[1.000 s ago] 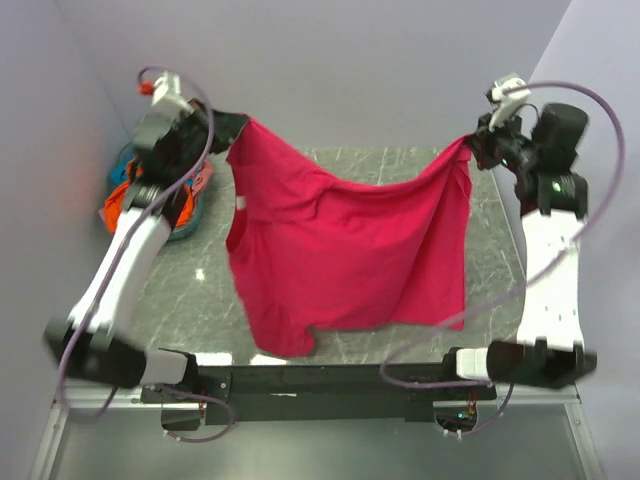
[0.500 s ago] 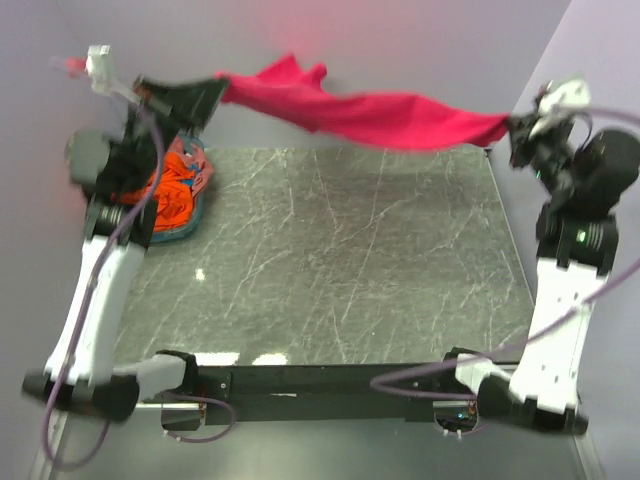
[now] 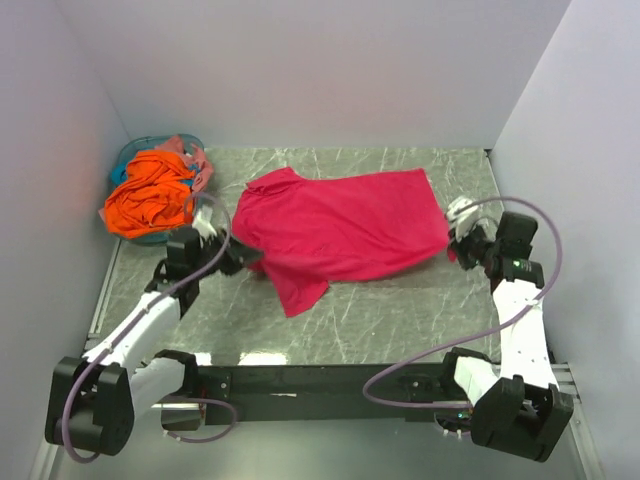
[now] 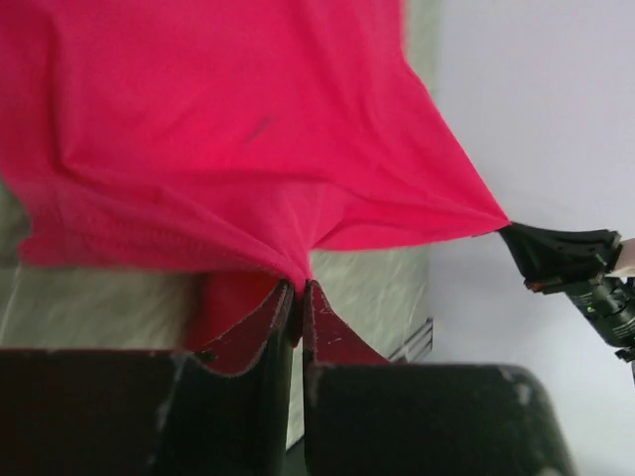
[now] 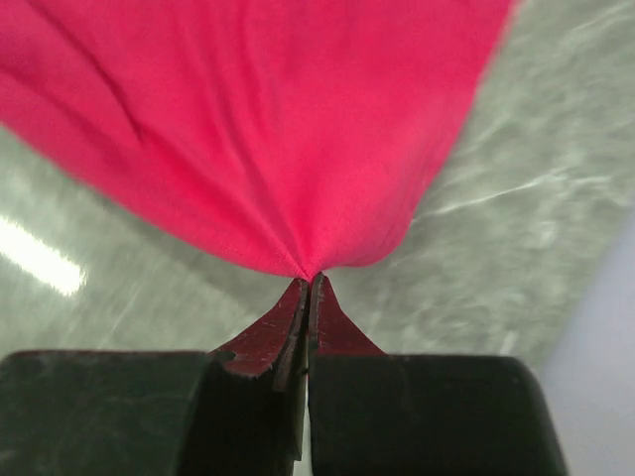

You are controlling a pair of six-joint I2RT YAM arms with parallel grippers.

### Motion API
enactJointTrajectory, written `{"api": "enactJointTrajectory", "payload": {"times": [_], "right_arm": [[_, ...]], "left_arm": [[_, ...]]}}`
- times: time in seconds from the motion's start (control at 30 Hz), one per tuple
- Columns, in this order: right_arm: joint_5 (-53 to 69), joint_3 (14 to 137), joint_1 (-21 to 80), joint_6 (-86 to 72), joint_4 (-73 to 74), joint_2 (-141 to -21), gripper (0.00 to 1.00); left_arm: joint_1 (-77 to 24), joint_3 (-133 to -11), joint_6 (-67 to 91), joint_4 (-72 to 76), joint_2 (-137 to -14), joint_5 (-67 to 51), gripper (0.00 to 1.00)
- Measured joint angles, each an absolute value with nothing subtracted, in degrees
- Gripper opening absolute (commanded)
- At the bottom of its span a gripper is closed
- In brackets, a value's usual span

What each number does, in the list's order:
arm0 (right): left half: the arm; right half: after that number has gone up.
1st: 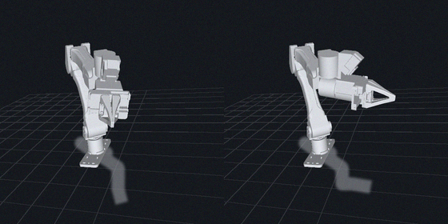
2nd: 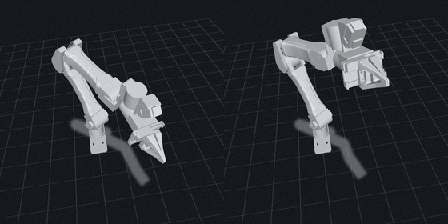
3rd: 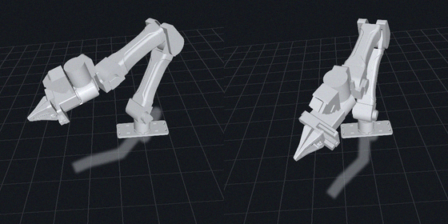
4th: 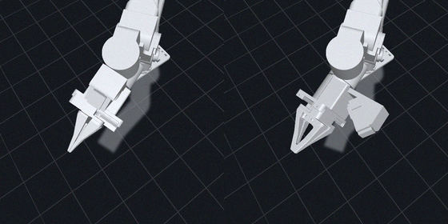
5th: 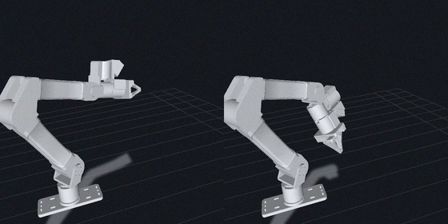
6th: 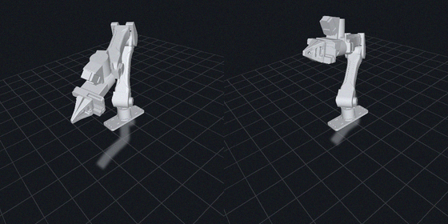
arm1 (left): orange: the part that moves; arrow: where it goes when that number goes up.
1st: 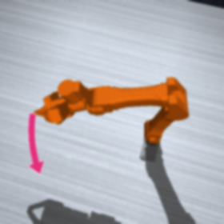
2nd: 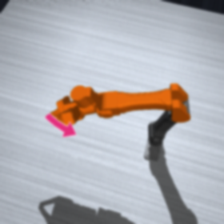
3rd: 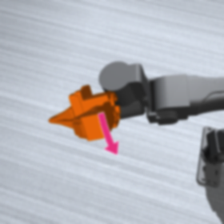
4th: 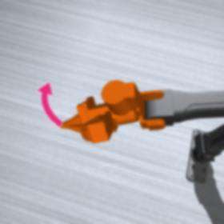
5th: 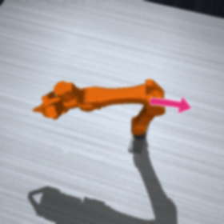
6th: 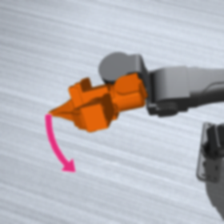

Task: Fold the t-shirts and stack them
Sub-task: Flatten the tshirt out

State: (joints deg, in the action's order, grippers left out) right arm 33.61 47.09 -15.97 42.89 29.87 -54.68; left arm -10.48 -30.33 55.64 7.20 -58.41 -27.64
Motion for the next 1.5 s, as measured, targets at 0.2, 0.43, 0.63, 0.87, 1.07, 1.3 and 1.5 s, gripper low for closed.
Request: {"api": "enactJointTrajectory", "payload": {"times": [0.2,0.43,0.63,0.87,1.07,1.3,1.5], "right_arm": [[34.59,39.64,-16.01,57.65,38.89,-54.59,0.00],[29.91,35.14,-16.10,63.92,42.61,-49.91,0.00],[31.11,37.98,-17.63,62.81,44.01,-42.63,0.00],[33.30,41.43,-17.67,60.51,43.38,-38.89,0.00],[31.53,36.51,-17.67,61.73,43.00,-39.62,0.00],[29.89,32.71,-17.67,61.78,42.48,-42.06,0.00],[30.89,32.71,-17.67,60.66,41.10,-45.56,0.00]], "left_arm": [[-10.48,-19.42,56.31,0.97,-52.23,-30.35,0.19],[-10.59,-17.98,56.18,-6.02,-47.53,-31.48,0.22],[-10.59,-23.42,56.23,-11.29,-43.51,-27.73,0.25],[-10.59,-34.15,54.30,-8.47,-48.93,-25.41,0.27],[-10.61,-26.09,55.55,-8.36,-51.88,-26.68,0.45],[-25.54,-24.18,58.00,-12.32,-49.60,-23.81,0.52],[-41.82,-30.11,61.28,-21.39,-61.45,-12.56,0.53]]}}
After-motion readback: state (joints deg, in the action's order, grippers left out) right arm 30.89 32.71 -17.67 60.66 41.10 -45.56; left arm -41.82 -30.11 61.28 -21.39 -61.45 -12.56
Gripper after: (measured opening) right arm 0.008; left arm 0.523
